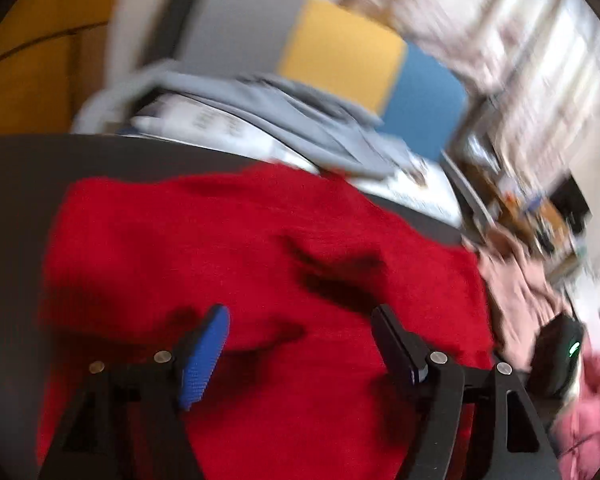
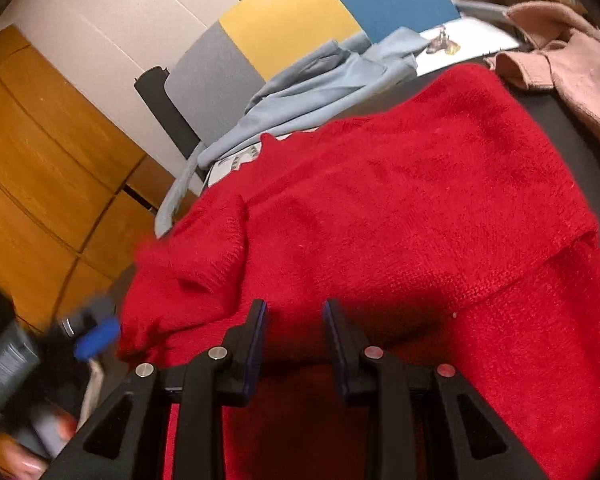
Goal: Fold clothes
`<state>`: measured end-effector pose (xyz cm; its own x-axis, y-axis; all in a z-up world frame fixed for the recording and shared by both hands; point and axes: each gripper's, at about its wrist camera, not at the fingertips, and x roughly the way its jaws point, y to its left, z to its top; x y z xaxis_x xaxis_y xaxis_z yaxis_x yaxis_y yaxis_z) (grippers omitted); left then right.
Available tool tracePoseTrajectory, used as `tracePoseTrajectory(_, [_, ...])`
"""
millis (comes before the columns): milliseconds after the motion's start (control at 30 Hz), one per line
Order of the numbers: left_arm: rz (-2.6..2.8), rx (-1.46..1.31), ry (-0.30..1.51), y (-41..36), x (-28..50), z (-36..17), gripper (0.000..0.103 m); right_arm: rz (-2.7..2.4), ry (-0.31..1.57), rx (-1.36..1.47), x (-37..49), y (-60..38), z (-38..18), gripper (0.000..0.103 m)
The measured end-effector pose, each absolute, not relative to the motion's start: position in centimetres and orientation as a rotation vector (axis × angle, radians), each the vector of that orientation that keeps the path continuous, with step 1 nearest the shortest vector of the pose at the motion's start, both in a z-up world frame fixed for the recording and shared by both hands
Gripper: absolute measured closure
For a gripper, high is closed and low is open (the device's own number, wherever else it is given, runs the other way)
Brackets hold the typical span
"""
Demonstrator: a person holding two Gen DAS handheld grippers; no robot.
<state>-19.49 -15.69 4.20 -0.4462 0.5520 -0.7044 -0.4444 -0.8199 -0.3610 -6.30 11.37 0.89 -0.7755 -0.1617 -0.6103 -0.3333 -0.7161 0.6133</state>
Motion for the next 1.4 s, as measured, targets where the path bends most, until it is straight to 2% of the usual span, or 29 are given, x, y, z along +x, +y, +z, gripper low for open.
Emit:
tracePoseTrajectory(100, [2.328, -1.272, -0.269, -21.1, -21.4, 1.8, 0.03, 2.622, 1.267, -0.983, -6.2, 12.2, 1.6, 0.066])
tracePoseTrajectory(133, [2.333, -1.314, -0.311, -22.5, -21.9, 1.0, 0.03, 2.614, 1.287, -0.989, -6.3, 12.2, 1.9, 0.06])
tracePoseTrajectory(200, [2.318, -1.359, -0.399, -24.4, -22.4, -0.4, 0.034, 2.611, 1.21, -1.049, -7.0, 11.6, 2.9, 0.055])
tracePoseTrajectory(300, [2.344, -1.301, -0.363, -24.5, -22.3, -0.1, 0.034, 2.724, 0.809, -1.143, -8.8, 8.2, 5.4, 0.055])
tracePoseTrajectory(433, [2.419, -1.262, -0.201, -22.8, -22.7, 0.2, 0.034, 2.8, -0.001, -1.191, -11.3, 0.7, 7.7, 0.055])
tracePoseTrajectory(500, [2.45, -1.254, -0.23, -23.2, -23.0, 0.2, 0.034, 2.763, -0.27, -1.198, -12.4, -1.8, 7.0, 0.055])
tracePoseTrajectory(567, [2.458, -1.244, -0.352, -24.6, -23.4, 0.3, 0.034, 2.689, -0.456, -1.211, -14.3, -3.4, 5.7, 0.055])
tracePoseTrajectory(633, [2.462, -1.238, -0.509, -26.3, -23.9, 0.2, 0.033, 2.643, -0.493, -1.242, -16.2, -3.7, 4.4, 0.059])
tracePoseTrajectory(667, [2.467, -1.248, -0.577, -27.3, -24.1, -0.1, 0.033, 2.644, -0.435, -1.277, -17.0, -3.3, 4.0, 0.077])
tracePoseTrajectory(733, [2.472, -1.278, -0.69, -29.3, -24.7, -1.2, 0.033, 2.71, -0.118, -1.256, -17.1, -1.3, 5.2, 0.092])
tracePoseTrajectory(900, [2.518, -1.196, -0.626, -31.0, -24.6, -1.5, 0.035, 2.72, 0.774, -0.941, -13.2, 5.8, 9.3, 0.095])
tracePoseTrajectory(1000, [2.517, -1.179, -0.631, -31.3, -24.3, -1.6, 0.035, 2.548, 1.085, -0.919, -10.4, 10.3, 6.6, 0.095])
tracePoseTrajectory(1133, [2.515, -1.194, -0.614, -30.9, -24.5, -1.6, 0.034, 2.39, 1.234, -1.002, -8.8, 13.3, 1.3, 0.095])
tracePoseTrajectory(1267, [2.5, -1.213, -0.546, -29.6, -24.5, -1.1, 0.034, 2.397, 1.338, -0.959, -7.7, 14.0, -1.3, 0.097])
tracePoseTrajectory(1333, [2.489, -1.206, -0.494, -28.7, -24.2, -0.5, 0.029, 2.422, 1.274, -0.98, -8.1, 13.6, -1.0, 0.095])
tracePoseTrajectory(1367, [2.483, -1.203, -0.468, -28.3, -24.1, -0.2, 0.02, 2.435, 1.235, -0.997, -8.4, 13.2, -0.8, 0.094])
tracePoseTrajectory(1400, [2.477, -1.199, -0.442, -27.9, -23.9, 0.1, 0.016, 2.446, 1.195, -1.014, -8.8, 12.9, -0.6, 0.094])
